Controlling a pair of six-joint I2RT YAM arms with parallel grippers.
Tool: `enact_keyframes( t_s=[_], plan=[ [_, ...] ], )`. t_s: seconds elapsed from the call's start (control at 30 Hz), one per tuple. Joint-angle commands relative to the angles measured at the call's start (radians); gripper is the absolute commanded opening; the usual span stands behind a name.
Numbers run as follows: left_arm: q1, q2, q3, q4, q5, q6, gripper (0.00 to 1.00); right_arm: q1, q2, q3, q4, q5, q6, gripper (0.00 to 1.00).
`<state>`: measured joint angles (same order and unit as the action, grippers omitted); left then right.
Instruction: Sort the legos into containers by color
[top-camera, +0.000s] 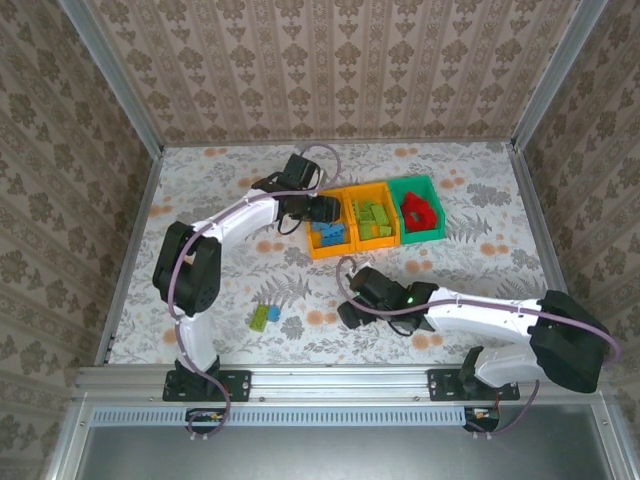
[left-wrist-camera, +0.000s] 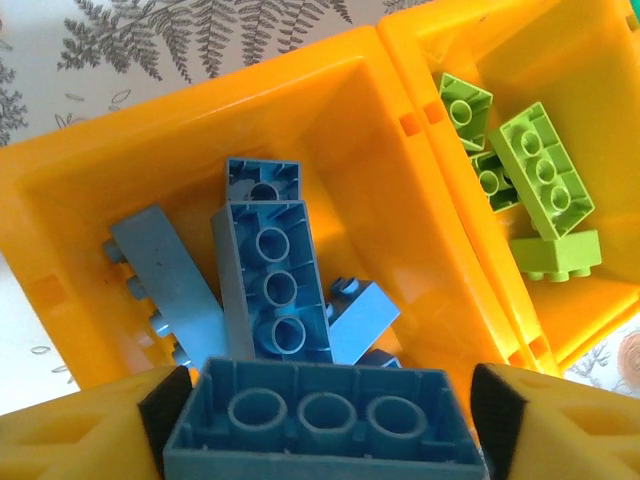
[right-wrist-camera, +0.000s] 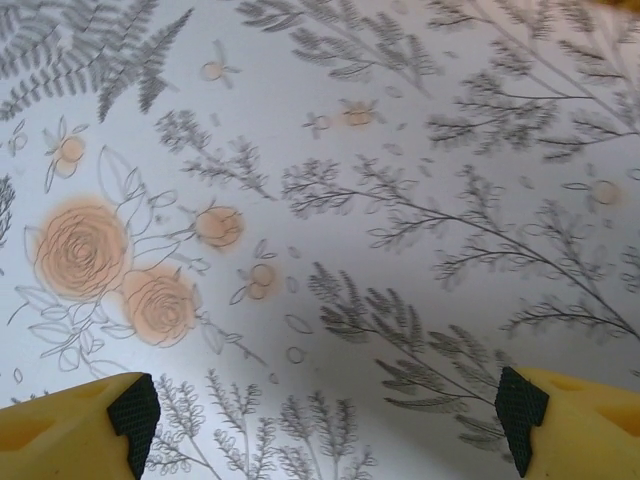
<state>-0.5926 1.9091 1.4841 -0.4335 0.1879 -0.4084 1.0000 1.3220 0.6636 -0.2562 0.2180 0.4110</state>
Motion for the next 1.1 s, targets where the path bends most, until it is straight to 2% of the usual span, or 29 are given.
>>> enact_keyframes(
  t_s=[0.0, 0.07, 0.1, 0.27, 0.43, 0.63, 1.07],
  plan=[
    [0.004, -0.001, 0.035, 0.015, 0.028, -0.023, 0.84, 0.051, 0.055, 0.035, 0.039, 0.043, -0.06, 0.92],
    [0.007, -0.014, 0.02, 0.016, 0.016, -0.025, 0.99, 0.089, 0.099, 0.058, 0.059, 0.05, -0.094, 0.92],
    [0.009, -0.024, 0.011, 0.019, 0.007, -0.027, 1.0, 0.109, 0.119, 0.07, 0.074, 0.05, -0.115, 0.93],
    [0.041, -0.079, -0.062, 0.068, 0.014, -0.051, 1.0, 0.185, 0.235, 0.157, 0.128, 0.037, -0.228, 0.95],
    [0.068, -0.168, -0.16, 0.141, 0.027, -0.074, 1.0, 0.215, 0.377, 0.285, 0.148, -0.007, -0.313, 0.95],
    [0.094, -0.248, -0.244, 0.154, 0.023, -0.063, 1.0, 0.218, 0.499, 0.386, 0.193, -0.042, -0.399, 0.94],
    [0.195, -0.366, -0.405, 0.166, 0.028, -0.092, 1.0, 0.204, 0.667, 0.535, 0.166, -0.11, -0.563, 0.87]
  ],
)
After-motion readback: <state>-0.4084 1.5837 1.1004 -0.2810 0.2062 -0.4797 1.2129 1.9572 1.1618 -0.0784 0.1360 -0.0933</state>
